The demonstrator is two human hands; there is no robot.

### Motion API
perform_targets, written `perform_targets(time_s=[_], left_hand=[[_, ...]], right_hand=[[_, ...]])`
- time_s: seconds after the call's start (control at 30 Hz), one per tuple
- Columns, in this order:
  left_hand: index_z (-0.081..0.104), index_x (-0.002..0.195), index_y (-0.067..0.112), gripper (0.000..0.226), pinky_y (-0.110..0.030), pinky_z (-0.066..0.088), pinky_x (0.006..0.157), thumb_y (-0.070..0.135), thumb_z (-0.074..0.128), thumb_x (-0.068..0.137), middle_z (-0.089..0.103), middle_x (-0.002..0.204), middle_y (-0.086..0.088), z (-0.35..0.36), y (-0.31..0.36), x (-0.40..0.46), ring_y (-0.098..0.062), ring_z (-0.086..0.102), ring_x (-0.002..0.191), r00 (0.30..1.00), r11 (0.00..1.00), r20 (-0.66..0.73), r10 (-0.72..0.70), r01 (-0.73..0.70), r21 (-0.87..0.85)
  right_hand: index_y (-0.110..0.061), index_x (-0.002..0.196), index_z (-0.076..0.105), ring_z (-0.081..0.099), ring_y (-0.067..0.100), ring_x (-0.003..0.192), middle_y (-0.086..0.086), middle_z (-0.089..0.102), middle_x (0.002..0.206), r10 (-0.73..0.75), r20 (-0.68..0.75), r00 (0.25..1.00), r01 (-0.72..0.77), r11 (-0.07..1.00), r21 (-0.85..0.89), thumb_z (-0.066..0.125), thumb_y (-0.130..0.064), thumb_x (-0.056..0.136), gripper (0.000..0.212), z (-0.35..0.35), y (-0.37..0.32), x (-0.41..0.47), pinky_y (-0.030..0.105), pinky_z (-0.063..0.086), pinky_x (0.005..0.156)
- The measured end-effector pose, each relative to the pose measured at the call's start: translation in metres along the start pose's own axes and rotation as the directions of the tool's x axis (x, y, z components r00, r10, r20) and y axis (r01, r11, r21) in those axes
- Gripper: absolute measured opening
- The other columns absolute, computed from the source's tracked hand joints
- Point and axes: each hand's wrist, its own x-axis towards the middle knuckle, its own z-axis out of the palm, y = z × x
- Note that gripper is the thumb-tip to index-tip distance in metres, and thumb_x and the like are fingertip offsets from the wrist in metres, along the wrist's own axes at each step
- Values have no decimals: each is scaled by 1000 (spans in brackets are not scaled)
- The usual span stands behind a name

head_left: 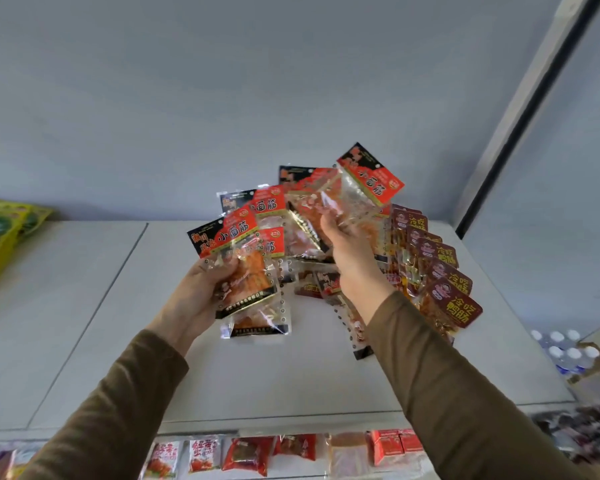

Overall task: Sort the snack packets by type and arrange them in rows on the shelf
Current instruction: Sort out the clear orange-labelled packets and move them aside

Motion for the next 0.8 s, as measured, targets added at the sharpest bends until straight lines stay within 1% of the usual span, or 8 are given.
perform_targets(time_s=[0.07,0.13,0.23,0.33,0.47,0.6,0.67,0.8], left_hand=[[69,110,6,17,-38,64,69,8,60,96,77,96,-11,-4,0,2,-24,77,82,999,999,-50,0,-2,-48],[63,126,2,29,-44,64,79,8,56,98,75,102,-12,-9,-1,2,-25,75,88,998,994,-67,-18,11,-110],[60,132,4,36,-50,63,77,9,51,97,73,115,-19,-11,2,-3,-33,75,96,999,954,29,-43,50,-294],[52,140,8,39,-47,64,74,10,44,102,68,127,-22,-4,4,-2,-34,74,101,997,918,59,-53,71,-389],[47,144,5,40,-40,65,65,8,38,106,73,113,-22,12,5,0,-30,78,87,995,899,52,-81,95,-427],[46,148,9,42,-35,63,56,7,40,107,73,108,-20,22,3,-1,-28,77,82,995,883,19,-96,94,-459],[46,148,9,41,-34,62,55,7,40,108,74,104,-20,23,2,-1,-27,78,79,994,867,-3,-112,96,-488],[59,129,3,30,-33,63,58,6,37,107,76,96,-18,30,4,-5,-27,78,79,990,821,27,-141,133,-555]], right_hand=[[-29,92,70,65,-15,69,-29,72,77,-32,-69,997,34,999,31,61,-36,99,13,-9,2,4,23,39,70],[-25,94,71,69,-8,81,-20,76,88,-61,-92,994,62,998,10,63,-27,99,9,-15,5,5,26,43,81],[-27,105,66,68,8,103,-8,73,110,-61,-78,995,58,997,-46,64,-16,99,13,-19,10,4,32,46,93],[-30,107,65,70,6,98,-9,73,108,-69,-61,996,62,992,-107,64,-12,98,20,-21,16,1,29,50,88],[-34,112,58,66,2,103,-16,70,111,-27,-22,999,25,995,-96,65,-11,97,28,-18,23,-6,30,48,93],[-33,115,54,61,13,114,-9,65,121,-14,3,1000,14,991,-134,65,-16,97,27,-17,23,-9,35,46,97],[-26,127,51,60,16,119,-6,64,127,-20,31,999,24,989,-145,65,-15,97,34,-15,20,-12,39,45,103],[-24,131,50,61,11,118,-7,64,127,-48,64,997,56,990,-127,65,-12,96,39,-15,17,-16,34,44,102]])
